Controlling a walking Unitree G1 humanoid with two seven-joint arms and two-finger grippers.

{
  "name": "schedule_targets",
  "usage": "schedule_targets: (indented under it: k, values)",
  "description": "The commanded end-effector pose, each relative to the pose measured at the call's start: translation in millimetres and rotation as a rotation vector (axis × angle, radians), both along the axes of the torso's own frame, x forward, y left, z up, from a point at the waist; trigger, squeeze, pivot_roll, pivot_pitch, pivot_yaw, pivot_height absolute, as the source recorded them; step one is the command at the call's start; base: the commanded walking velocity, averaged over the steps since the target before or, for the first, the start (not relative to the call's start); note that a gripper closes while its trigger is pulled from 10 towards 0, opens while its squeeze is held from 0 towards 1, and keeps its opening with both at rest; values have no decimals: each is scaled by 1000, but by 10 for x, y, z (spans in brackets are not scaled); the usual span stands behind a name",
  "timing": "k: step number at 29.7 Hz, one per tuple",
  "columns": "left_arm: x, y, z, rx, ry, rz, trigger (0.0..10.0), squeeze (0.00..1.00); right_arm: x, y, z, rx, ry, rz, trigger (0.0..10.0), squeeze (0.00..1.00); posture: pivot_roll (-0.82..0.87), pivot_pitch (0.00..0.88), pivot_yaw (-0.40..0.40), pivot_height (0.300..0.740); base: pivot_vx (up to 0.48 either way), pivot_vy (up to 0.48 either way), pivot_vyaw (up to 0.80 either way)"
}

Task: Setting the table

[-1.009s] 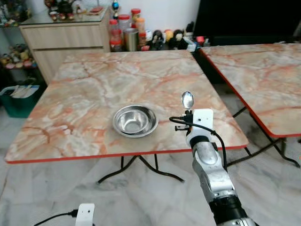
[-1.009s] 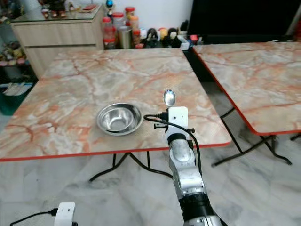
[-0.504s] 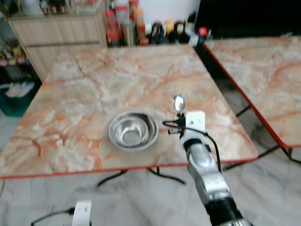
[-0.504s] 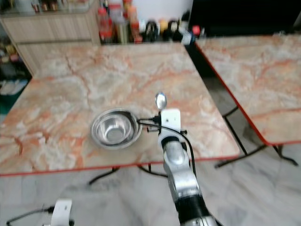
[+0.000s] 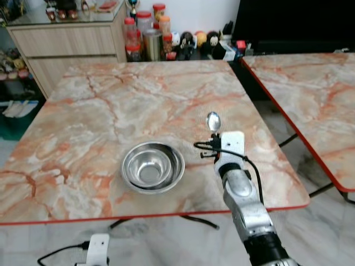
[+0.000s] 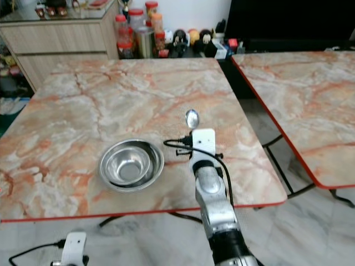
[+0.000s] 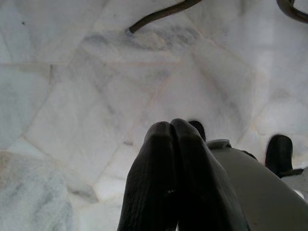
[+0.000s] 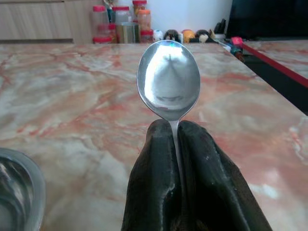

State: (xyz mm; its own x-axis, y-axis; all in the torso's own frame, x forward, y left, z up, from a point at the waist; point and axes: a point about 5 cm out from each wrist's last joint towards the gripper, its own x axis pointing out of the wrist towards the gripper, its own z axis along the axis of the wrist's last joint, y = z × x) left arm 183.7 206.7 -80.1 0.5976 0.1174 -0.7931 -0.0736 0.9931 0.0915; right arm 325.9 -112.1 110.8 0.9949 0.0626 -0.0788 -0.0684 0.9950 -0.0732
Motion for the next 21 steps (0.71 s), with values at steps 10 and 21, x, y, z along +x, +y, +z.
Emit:
schedule_targets:
  k: [10,21]
  values:
    - [-80,-2,-42,-2,31,13,10000,0,4,34,-131,36,77,25,10000,0,-83,23,5,740,0,0,0]
    - [-85,5,-43,7,32,10,10000,0,23,61,-99,33,63,52,10000,0,-82,27,5,740,46,0,0]
